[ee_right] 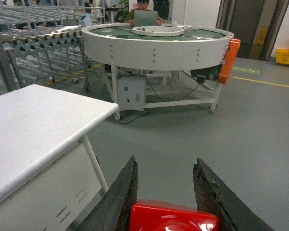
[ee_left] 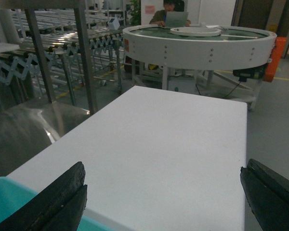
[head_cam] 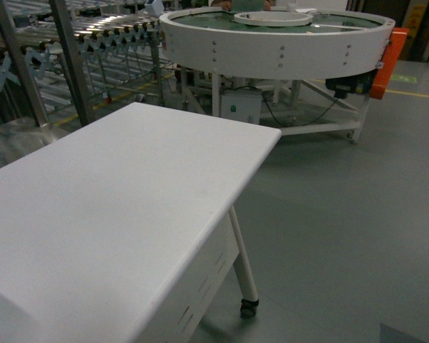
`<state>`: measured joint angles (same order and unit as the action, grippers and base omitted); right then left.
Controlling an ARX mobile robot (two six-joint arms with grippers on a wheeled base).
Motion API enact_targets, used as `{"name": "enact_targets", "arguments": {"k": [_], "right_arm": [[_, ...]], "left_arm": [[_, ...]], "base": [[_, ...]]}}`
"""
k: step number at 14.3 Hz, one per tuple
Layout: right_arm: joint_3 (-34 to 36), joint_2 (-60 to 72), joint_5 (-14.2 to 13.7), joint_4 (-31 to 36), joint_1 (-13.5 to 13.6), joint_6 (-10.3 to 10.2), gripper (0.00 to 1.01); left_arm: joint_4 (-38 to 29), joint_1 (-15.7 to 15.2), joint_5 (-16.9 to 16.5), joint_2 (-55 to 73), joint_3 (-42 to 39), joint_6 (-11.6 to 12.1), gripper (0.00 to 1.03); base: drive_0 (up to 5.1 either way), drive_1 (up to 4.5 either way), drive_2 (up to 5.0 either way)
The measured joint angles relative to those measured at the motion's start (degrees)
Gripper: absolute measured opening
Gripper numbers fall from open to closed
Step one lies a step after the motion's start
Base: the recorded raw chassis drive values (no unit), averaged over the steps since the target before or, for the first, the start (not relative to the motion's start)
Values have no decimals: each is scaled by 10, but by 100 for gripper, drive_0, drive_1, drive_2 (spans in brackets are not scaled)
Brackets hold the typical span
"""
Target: Pick red block from blue box to shelf
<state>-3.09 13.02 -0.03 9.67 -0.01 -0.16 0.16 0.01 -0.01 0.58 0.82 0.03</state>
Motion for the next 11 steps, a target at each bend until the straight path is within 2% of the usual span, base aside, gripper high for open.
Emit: {"name": "enact_targets", "arguments": {"k": [4, 7, 11], "right_arm": [[0, 0, 0, 0, 0, 0, 28], [0, 0, 0, -2, 0, 0, 28], [0, 0, 0, 0, 0, 0, 28]], "left_arm": [[0, 0, 0, 0, 0, 0, 98], [2, 0, 0, 0, 0, 0, 98], [0, 0, 0, 0, 0, 0, 98]], "base": [[-172, -172, -172], [-161, 116, -437], [-158, 271, -586]]}}
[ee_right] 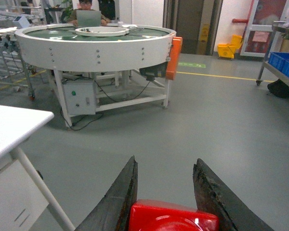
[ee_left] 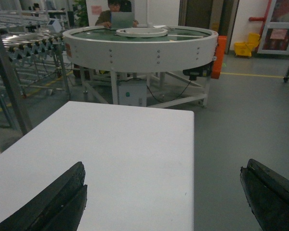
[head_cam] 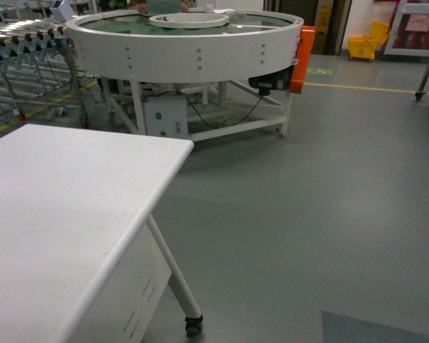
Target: Pick red block from blue box to shelf
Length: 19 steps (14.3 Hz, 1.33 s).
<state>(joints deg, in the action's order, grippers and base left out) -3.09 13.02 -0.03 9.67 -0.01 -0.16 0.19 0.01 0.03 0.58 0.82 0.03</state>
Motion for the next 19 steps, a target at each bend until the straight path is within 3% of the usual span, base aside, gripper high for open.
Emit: {"name": "enact_targets", "arguments": {"k": [11, 19], "right_arm": [[0, 0, 0, 0, 0, 0, 28], [0, 0, 0, 2, 0, 0, 28]], "left_arm": [[0, 0, 0, 0, 0, 0, 98], [2, 0, 0, 0, 0, 0, 98]], "base": [[-35, 397, -467], [-168, 264, -600]]}}
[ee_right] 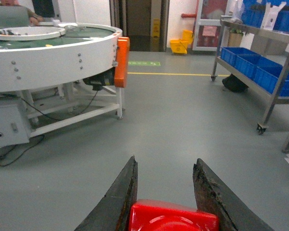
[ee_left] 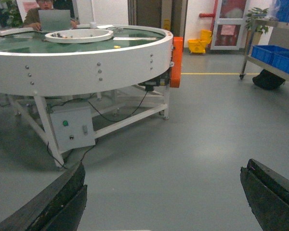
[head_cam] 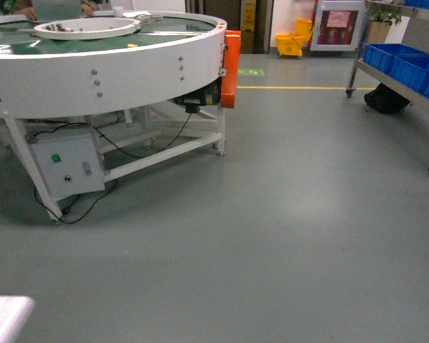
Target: Pick red block from blue box to shelf
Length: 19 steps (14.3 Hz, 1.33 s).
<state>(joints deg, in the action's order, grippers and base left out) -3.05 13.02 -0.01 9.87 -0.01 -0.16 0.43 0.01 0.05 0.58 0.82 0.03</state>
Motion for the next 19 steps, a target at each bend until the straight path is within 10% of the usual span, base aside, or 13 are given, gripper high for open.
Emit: {"name": "enact_targets", "arguments": {"k": [7, 19], "right_arm": [[0, 0, 0, -4, 0, 0, 28], [0, 0, 0, -3, 0, 0, 28]], "left_arm": [[-2, 0, -1, 0, 0, 0, 98], [-2, 0, 0, 0, 0, 0, 98]], "base": [[-156, 276, -587], [-184, -184, -184]]}}
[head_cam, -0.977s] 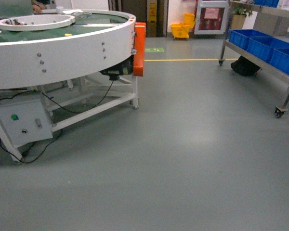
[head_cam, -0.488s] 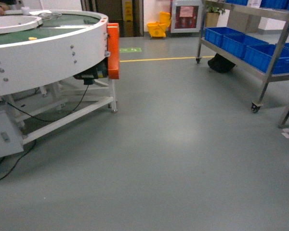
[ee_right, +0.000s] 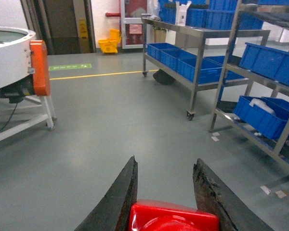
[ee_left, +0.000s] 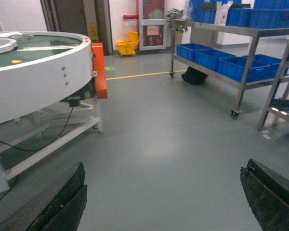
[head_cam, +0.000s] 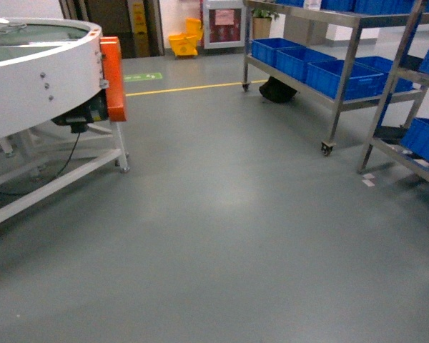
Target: Pick red block from blue box to shelf
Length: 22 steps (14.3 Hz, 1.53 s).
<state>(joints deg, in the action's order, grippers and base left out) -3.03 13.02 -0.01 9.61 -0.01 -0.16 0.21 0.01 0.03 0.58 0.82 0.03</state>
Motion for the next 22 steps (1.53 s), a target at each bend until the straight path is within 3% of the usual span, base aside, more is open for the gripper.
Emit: {"name": "enact_targets", "arguments": {"k": [5, 10, 22], "right_arm": [[0, 0, 0, 1, 0, 0, 28], [0, 0, 0, 0, 0, 0, 28], [0, 0, 0, 0, 0, 0, 28]], "left_arm": [[0, 0, 1, 0, 0, 0, 98], [0, 0, 0, 0, 0, 0, 98], [-1, 0, 0, 0, 0, 0, 98]], "base": [[-101, -106, -270], [32, 236, -171], [5, 411, -401]]}}
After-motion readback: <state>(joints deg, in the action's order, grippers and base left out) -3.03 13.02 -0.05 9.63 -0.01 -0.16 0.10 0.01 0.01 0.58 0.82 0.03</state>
